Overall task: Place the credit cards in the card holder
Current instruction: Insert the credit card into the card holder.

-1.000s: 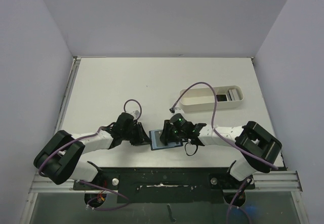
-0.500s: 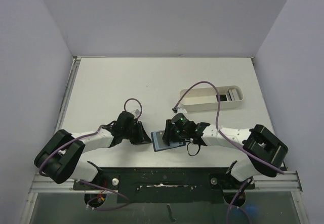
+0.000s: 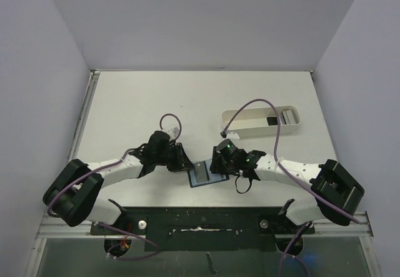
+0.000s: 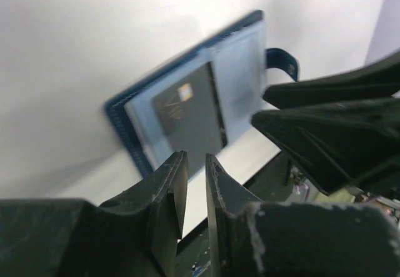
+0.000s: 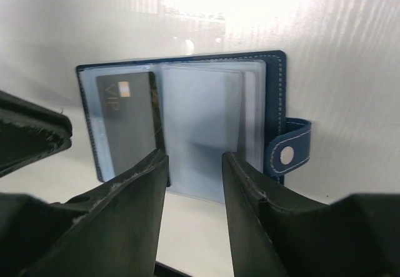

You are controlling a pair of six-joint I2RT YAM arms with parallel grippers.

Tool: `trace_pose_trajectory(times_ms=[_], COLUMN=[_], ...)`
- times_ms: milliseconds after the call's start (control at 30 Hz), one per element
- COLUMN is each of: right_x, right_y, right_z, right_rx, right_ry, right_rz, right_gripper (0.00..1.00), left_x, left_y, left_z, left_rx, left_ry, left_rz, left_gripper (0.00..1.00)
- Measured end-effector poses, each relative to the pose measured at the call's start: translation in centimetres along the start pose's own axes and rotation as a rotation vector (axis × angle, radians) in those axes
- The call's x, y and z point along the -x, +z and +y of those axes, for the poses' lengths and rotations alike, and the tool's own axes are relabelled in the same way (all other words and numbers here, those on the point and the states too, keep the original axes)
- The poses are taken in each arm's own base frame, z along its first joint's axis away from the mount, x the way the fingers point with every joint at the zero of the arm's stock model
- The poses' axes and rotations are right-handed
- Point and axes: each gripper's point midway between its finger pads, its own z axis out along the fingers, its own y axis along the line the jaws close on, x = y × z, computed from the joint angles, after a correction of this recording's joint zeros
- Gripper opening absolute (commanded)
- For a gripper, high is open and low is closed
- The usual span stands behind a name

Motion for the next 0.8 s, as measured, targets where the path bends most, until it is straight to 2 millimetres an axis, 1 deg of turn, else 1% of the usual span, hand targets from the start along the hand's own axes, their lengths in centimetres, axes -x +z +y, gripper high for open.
trace_pose_trajectory(times_ms=[100,167,233,333,433,600,700,800], right_x=[-0.3,-0.9,-1.1,-0.8,-0.8,-0.6,-0.3,0.7], right_y=[0.5,0.8,0.9,0.8,0.4,0.1,-0.3,-0.8], right_z=[-1.1,-2.3,-3.1,-3.9,-5.0,-5.9,-6.0,-5.5], right_rx=[-0.050,-0.104,-0.142,-0.194,-0.251,-0.301,-0.317,-0.305], right_ry=[-0.005,-0.015,-0.020,-0.028,-0.032,-0.037,-0.044,-0.053], right_rz=[0.011,0.028,0.033,0.025,0.019,0.010,0.011,-0.006], right_gripper=[0.38,0.37,0.33,0.26,0.24,0.24,0.28,0.32], left_x=[-0.3,-0.6,-1.0,-1.6,-1.4,-0.6,-0.1,0.2], left_y=[0.7,1.5,2.3,3.1,3.2,3.3,3.3,3.2], left_z=[-1.8,-2.3,-2.0,-0.5,-0.2,0.1,0.4,0.4], left_rx=[-0.063,-0.088,-0.082,-0.043,-0.035,-0.020,-0.013,-0.004], left_ry=[0.014,0.012,0.004,-0.021,-0.026,-0.017,-0.014,-0.009], left_rz=[0.028,0.053,0.078,0.102,0.095,0.069,0.055,0.049], left_gripper=[0.18,0.18,0.18,0.18,0.18,0.18,0.18,0.24])
